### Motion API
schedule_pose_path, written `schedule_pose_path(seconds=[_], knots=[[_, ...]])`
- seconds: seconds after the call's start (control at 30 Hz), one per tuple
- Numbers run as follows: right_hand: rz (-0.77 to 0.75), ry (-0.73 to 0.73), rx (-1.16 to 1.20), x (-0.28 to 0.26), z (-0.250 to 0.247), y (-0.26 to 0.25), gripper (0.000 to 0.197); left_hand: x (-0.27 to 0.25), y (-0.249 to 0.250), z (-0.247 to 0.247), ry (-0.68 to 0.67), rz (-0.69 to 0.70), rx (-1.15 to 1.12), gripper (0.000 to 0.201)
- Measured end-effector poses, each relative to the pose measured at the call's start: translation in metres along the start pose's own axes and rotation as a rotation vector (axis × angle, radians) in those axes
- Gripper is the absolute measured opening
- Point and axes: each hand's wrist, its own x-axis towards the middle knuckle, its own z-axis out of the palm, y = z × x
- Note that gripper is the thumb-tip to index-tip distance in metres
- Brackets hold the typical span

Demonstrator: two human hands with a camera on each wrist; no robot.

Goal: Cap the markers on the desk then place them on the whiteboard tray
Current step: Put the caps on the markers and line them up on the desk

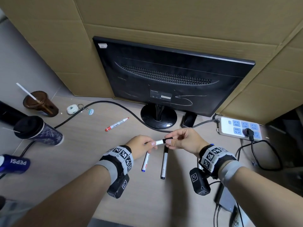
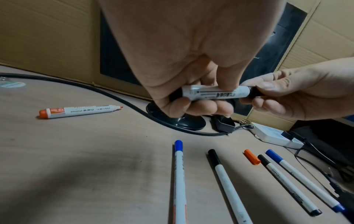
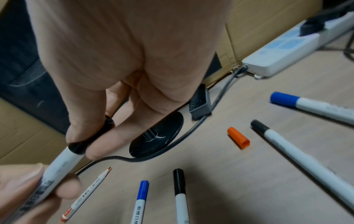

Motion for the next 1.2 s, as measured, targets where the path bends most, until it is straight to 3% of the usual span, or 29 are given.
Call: schedule_pose_path(seconds=[0.27,0.47,0.57,0.67,0.8,0.93,1.2], knots=[[-0.068,0.039,-0.092,0.002,0.008,-0.011,0.014,0.002,-0.001,-0.001,0.054,0.014,-0.023,0.033],[-0.081,0.046,0.004,0.003,0.014,-0.008,0.013,-0.002,-0.001,0.001,0.035,0.061,-0.106,0.037],[-0.105,0.134,0.120,0.008,0.026,-0.004,0.023,-0.003,0.001,0.007,0.000,-0.012,-0.224,0.032],[-0.046,0.197,0.153,0.013,0.034,0.002,0.033,-0.003,-0.004,0.013,-0.051,-0.050,-0.119,0.039],[0.025,0.325,-0.128,0.020,0.037,0.027,0.026,-0.012,-0.028,0.015,-0.012,-0.159,-0.129,0.040],[0.016,0.343,-0.464,0.024,0.044,0.059,0.028,-0.023,-0.058,0.007,0.044,-0.218,-0.149,0.033],[0.017,0.373,-0.680,0.045,0.063,0.074,0.020,-0.023,-0.073,-0.008,0.067,-0.196,-0.221,0.021]])
